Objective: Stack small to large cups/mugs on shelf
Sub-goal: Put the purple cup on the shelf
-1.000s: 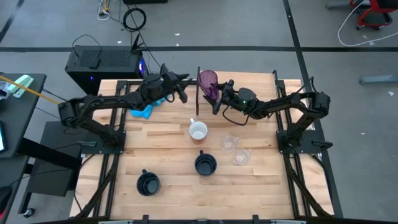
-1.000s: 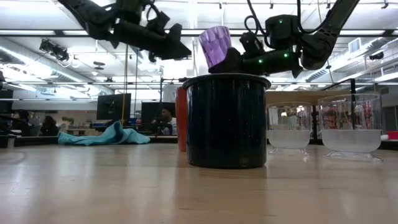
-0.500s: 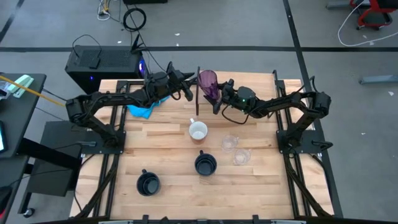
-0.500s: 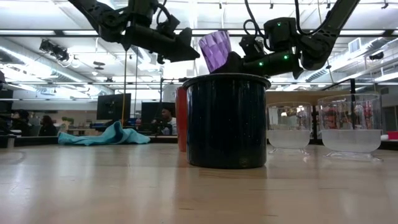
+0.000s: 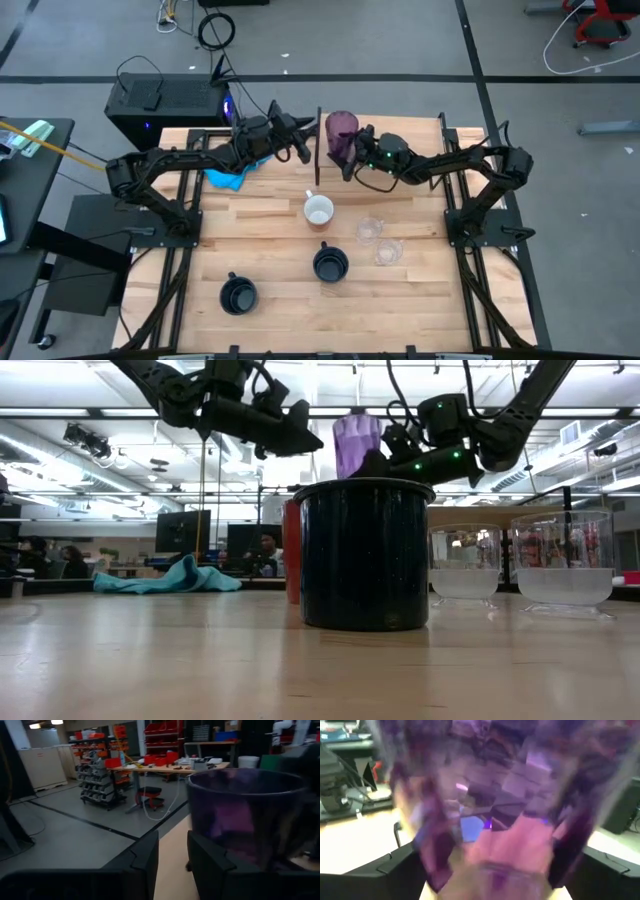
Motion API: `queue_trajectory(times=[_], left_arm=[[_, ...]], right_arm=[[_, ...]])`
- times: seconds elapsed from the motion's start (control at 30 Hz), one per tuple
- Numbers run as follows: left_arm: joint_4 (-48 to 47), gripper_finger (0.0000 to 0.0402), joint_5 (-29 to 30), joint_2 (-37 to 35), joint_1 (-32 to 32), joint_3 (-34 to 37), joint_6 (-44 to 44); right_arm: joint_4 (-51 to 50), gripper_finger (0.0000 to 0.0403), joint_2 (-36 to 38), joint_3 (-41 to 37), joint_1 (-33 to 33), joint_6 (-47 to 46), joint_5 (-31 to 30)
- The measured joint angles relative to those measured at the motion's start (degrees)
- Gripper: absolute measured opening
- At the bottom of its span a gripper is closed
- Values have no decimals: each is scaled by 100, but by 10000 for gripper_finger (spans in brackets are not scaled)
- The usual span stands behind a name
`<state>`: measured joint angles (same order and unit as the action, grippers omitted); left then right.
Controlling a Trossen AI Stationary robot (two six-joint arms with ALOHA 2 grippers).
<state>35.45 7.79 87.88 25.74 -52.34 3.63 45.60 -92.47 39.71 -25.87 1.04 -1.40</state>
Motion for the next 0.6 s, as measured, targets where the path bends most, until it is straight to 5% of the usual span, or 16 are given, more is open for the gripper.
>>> queue_trajectory(times=[0.33,0.6], left_arm=[[-5,105,-32,-2,20,0,7],[-199,105,6,-111,85,0,131]], right_arm=[[-193,399,0,156,-38,155,251],[-1333,399,0,783,-37,367,595]])
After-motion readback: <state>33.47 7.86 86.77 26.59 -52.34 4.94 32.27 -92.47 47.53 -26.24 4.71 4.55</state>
